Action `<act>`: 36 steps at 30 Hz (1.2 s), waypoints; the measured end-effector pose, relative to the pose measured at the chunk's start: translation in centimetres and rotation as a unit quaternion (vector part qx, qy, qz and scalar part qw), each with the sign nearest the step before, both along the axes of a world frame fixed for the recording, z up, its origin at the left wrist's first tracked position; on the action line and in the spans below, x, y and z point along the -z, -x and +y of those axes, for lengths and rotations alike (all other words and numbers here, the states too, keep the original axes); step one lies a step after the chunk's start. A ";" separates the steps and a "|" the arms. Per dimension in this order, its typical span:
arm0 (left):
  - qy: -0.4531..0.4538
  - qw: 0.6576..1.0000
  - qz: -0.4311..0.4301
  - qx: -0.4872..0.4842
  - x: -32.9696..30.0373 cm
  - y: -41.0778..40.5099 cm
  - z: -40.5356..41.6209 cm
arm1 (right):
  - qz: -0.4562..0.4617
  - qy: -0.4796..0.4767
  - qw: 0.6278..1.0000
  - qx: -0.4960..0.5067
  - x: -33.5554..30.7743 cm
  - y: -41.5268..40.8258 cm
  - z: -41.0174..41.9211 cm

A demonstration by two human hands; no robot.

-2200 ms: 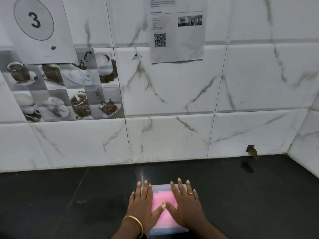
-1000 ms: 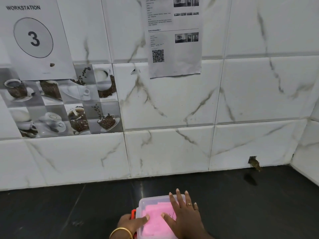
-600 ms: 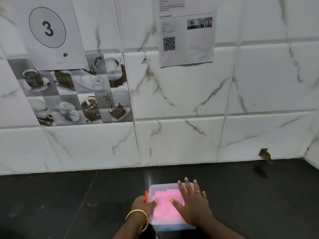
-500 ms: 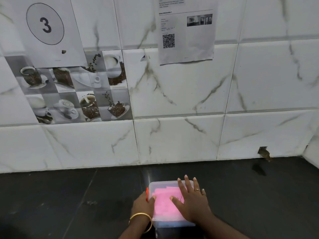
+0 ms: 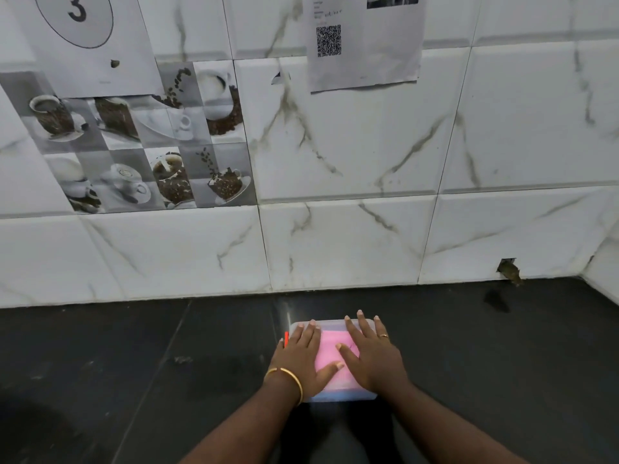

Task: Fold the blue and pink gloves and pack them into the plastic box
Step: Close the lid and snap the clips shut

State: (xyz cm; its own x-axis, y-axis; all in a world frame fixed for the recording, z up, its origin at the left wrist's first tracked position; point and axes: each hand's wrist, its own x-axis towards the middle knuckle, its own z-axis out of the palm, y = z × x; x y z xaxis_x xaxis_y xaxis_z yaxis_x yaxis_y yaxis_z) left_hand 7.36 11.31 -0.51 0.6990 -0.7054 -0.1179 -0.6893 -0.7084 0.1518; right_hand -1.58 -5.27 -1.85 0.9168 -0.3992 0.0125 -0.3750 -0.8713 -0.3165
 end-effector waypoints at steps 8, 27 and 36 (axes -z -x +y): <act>-0.047 0.999 -0.015 -0.004 -0.6 1.0 -0.3 | -0.148 -0.398 0.838 0.344 0.7 0.5 0.3; -0.048 0.999 0.003 -0.017 -0.4 1.0 -0.6 | -0.115 -0.204 0.918 0.321 0.2 1.2 0.4; -0.051 0.999 0.005 -0.017 -0.5 1.1 -0.6 | -0.087 -0.097 0.943 0.305 -1.0 1.0 0.7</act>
